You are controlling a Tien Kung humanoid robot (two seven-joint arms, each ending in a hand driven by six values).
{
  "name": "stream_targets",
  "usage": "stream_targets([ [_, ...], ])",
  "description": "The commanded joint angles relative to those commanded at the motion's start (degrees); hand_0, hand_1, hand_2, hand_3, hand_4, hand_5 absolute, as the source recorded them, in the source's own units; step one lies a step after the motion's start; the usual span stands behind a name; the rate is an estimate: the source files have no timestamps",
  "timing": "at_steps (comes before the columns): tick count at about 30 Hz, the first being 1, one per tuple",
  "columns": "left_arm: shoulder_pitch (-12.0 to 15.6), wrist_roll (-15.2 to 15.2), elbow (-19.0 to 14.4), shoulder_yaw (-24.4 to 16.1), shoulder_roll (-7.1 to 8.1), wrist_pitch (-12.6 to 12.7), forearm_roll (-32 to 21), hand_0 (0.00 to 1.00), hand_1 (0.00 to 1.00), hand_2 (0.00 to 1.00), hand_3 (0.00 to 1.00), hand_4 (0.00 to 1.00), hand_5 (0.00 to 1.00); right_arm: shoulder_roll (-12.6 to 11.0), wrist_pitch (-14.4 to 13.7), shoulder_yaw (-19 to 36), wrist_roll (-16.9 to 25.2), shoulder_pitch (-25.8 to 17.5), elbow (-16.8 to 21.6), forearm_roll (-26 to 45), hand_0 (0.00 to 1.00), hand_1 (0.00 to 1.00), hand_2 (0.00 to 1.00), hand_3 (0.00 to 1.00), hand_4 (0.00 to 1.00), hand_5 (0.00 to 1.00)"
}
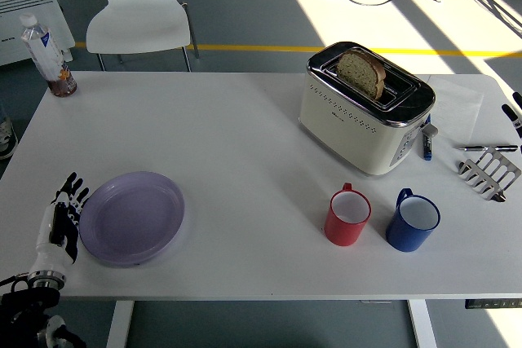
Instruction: Push plate across desktop,pick up the break from the machine,place the break in the plate
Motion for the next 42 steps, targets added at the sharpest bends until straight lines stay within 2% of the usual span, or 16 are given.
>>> stream_targets([
  [28,2.4,-0.5,-5.6,12.0,1.79,-0.7,-6.5,0.911,0.943,0.998,0.962,0.513,0.998,0.1,0.0,-0.6,0.0,0.1,-0.1,0.0,0.783,0.754,0.757,0.768,0.508,0.617],
  [42,2.3,-0.4,-7.3,15.6,2.58,-1.4,-8.7,0.905,0.936,0.992,0.954,0.512,0.998,0.2,0.0,-0.7,0.0,0.2,-0.1,0.0,0.782,0.754,0.756,0.768,0.508,0.621],
])
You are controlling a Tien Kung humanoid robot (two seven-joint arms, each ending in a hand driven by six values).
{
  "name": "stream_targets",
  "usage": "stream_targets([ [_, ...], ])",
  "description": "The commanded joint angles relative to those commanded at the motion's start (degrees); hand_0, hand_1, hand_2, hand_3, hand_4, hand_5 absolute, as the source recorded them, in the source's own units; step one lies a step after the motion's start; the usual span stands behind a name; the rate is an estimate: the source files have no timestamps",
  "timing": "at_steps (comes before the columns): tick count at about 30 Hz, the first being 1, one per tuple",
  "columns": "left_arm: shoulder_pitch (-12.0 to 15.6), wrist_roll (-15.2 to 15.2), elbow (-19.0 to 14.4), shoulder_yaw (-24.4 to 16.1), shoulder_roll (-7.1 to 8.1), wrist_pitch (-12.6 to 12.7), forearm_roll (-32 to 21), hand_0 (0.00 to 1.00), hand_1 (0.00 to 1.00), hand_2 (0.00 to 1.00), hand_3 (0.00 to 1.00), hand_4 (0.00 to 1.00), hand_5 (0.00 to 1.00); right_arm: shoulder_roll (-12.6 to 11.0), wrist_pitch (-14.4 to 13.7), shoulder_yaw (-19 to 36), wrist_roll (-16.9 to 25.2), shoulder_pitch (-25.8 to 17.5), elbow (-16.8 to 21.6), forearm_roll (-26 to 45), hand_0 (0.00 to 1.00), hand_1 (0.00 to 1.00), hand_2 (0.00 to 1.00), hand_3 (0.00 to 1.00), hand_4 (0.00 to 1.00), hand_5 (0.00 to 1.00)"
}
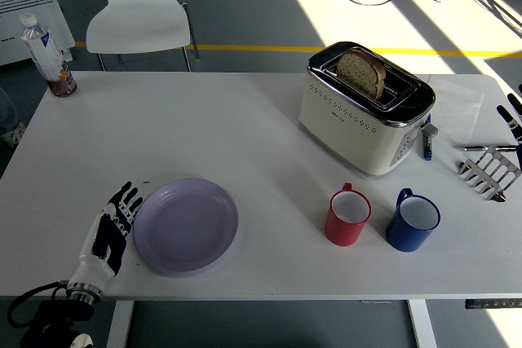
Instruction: Push plate across desktop,pick up the break from the machine,place the break in the plate
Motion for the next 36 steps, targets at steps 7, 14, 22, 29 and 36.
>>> stream_targets([
  [7,-0.3,0.1,-0.4,1.7,0.13,-0.9,-1.3,0.902,0.933,0.990,0.950,0.512,0.998,0.0,0.0,-0.1,0.0,-0.1,0.0,0.0,0.782,0.754,0.756,0.768,0.508,0.619],
  [14,-1.0,0.2,-0.8,3.1,0.14,-1.5,-2.7,0.890,0.923,0.981,0.943,0.511,0.998,0.1,0.0,-0.1,0.0,0.0,-0.1,0.0,0.782,0.753,0.756,0.768,0.509,0.622],
  [22,-2.3,1.2,-0.3,5.3,0.42,-2.9,-4.7,0.885,0.920,0.978,0.940,0.511,0.998,0.1,0.0,-0.2,0.0,-0.1,-0.1,0.0,0.781,0.754,0.755,0.769,0.509,0.623],
  [29,-3.2,1.7,0.0,6.3,0.47,-4.2,-6.1,0.878,0.911,0.973,0.932,0.510,0.998,0.2,0.0,-0.2,0.0,-0.1,-0.2,0.0,0.781,0.754,0.754,0.768,0.509,0.622],
  [36,-4.1,2.7,0.2,7.3,0.45,-5.8,-7.1,0.867,0.898,0.964,0.925,0.510,0.998,0.3,0.1,-0.2,0.0,0.0,-0.2,0.0,0.781,0.754,0.755,0.768,0.509,0.621],
])
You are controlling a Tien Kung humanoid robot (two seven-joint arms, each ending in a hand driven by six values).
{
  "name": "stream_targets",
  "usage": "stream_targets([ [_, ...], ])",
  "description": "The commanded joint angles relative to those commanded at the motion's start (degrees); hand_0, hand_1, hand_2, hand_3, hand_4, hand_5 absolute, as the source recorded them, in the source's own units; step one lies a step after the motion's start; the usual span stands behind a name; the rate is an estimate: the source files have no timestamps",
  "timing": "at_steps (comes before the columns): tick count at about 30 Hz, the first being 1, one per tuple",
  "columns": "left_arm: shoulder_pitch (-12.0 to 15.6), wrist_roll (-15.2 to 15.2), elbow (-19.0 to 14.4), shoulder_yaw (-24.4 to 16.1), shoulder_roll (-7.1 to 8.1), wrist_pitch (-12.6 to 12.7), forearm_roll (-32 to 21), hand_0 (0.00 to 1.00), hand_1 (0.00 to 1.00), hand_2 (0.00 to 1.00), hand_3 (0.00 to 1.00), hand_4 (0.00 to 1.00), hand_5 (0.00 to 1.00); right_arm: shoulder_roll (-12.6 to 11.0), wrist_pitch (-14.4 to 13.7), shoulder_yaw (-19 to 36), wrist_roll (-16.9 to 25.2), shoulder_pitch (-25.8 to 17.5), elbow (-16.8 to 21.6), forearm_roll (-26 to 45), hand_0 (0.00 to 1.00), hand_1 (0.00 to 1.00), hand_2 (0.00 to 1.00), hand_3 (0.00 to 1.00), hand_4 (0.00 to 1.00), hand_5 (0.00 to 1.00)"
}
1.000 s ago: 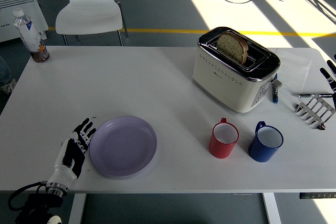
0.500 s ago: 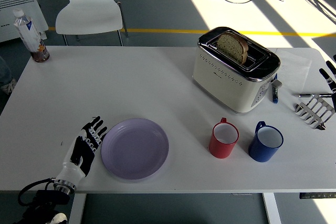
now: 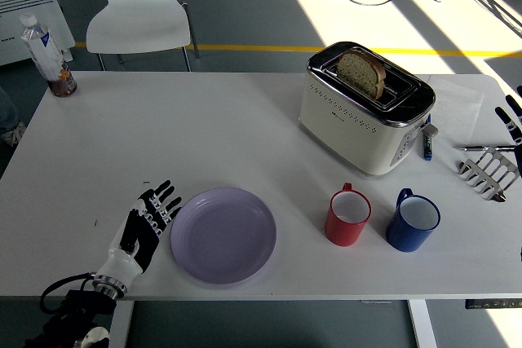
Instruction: Push plate across desktop,pick up the break from the machine,place the break in the plate
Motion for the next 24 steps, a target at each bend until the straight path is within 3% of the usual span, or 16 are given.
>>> stream_targets([
  [24,-3.1,2.1,2.8,2.7,-0.37,-3.2,-2.9,0.850,0.886,0.949,0.916,0.505,0.998,0.3,0.0,0.1,0.0,-0.1,-0.1,0.0,0.781,0.753,0.754,0.767,0.509,0.620],
])
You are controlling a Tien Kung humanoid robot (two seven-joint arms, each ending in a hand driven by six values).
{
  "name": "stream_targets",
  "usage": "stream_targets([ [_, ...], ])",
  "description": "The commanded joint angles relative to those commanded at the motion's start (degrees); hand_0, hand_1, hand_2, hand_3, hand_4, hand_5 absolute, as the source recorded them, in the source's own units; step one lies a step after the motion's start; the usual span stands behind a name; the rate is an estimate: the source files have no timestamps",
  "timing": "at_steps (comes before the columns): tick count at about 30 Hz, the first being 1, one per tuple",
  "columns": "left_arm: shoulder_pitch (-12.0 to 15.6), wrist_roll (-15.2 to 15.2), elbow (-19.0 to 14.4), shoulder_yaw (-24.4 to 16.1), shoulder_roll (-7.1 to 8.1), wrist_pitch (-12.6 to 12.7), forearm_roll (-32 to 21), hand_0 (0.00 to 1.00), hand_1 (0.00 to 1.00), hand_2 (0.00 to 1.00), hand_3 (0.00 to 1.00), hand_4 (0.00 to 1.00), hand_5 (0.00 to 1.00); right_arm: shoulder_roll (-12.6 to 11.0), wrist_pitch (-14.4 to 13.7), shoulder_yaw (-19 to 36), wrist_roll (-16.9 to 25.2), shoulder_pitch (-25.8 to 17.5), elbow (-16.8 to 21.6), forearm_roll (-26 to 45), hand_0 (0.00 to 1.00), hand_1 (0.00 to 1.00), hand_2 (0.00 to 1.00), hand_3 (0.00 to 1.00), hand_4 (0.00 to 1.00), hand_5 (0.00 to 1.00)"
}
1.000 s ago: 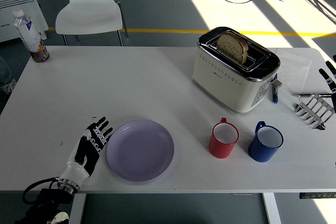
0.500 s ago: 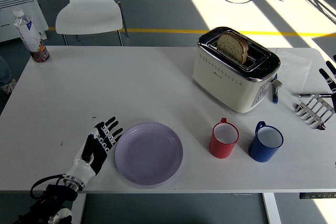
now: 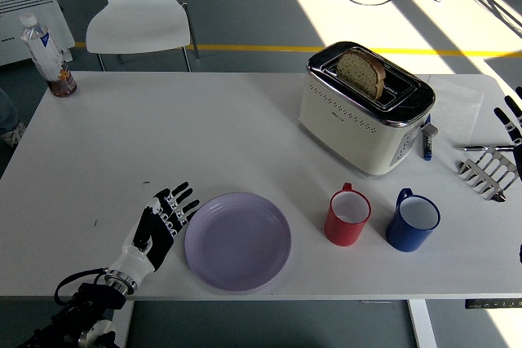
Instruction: Push plate across desktop,pick up the break from the machine,place the break in the plate
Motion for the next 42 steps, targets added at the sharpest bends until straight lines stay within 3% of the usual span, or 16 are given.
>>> stream_targets([
  [16,-1.8,0.6,1.6,1.3,-0.36,-0.9,-0.8,0.842,0.881,0.941,0.906,0.506,0.998,0.2,0.0,0.0,0.0,-0.1,0.0,0.0,0.781,0.752,0.754,0.766,0.508,0.621],
  [19,-1.7,0.5,1.5,1.1,-0.36,-0.5,-0.6,0.842,0.881,0.941,0.906,0.506,0.998,0.2,0.0,-0.1,0.0,-0.1,0.0,0.0,0.781,0.752,0.754,0.766,0.508,0.621],
  [22,-1.1,-0.5,0.7,-0.5,-0.67,1.8,1.3,0.833,0.876,0.937,0.901,0.510,0.998,0.2,-0.1,0.0,0.0,0.0,0.2,-0.1,0.781,0.752,0.753,0.766,0.509,0.620],
  [27,1.1,-0.8,-1.7,-8.1,-2.76,5.2,6.6,0.829,0.871,0.932,0.893,0.510,0.998,-0.2,-0.2,-0.4,-0.1,0.2,1.0,-0.8,0.781,0.752,0.753,0.766,0.508,0.619],
  [30,2.0,0.1,-4.0,-14.3,-3.95,5.7,8.9,0.829,0.871,0.932,0.893,0.510,0.998,-1.1,-1.2,-0.8,-0.2,0.8,1.3,-3.4,0.781,0.752,0.753,0.766,0.508,0.619],
  [34,2.5,2.2,-6.5,-21.4,-4.44,5.5,9.6,0.826,0.868,0.929,0.889,0.511,0.998,-3.0,-2.6,-2.8,-0.5,3.2,1.2,-7.7,0.782,0.753,0.754,0.766,0.514,0.592],
  [37,2.7,3.5,-8.6,-26.6,-3.90,4.8,8.0,0.826,0.868,0.929,0.889,0.511,0.998,-6.1,-5.1,-6.2,-1.0,7.1,0.1,-13.7,0.782,0.753,0.754,0.766,0.514,0.592],
  [38,2.7,3.6,-8.9,-27.5,-3.83,4.7,7.8,0.825,0.860,0.917,0.880,0.511,0.998,-6.6,-5.5,-6.8,-1.1,7.8,-0.1,-15.6,0.794,0.768,0.774,0.778,0.560,0.482],
  [39,2.7,3.8,-9.2,-28.2,-3.81,4.6,7.5,0.825,0.860,0.917,0.880,0.511,0.998,-7.1,-5.9,-7.3,-1.3,8.4,-0.4,-16.8,0.794,0.768,0.774,0.778,0.560,0.482],
  [42,3.0,4.8,-11.0,-32.6,-3.83,3.7,4.0,0.825,0.860,0.917,0.880,0.511,0.998,-12.0,-8.4,-13.4,-3.5,14.8,-3.2,-23.8,0.794,0.768,0.774,0.778,0.560,0.482],
])
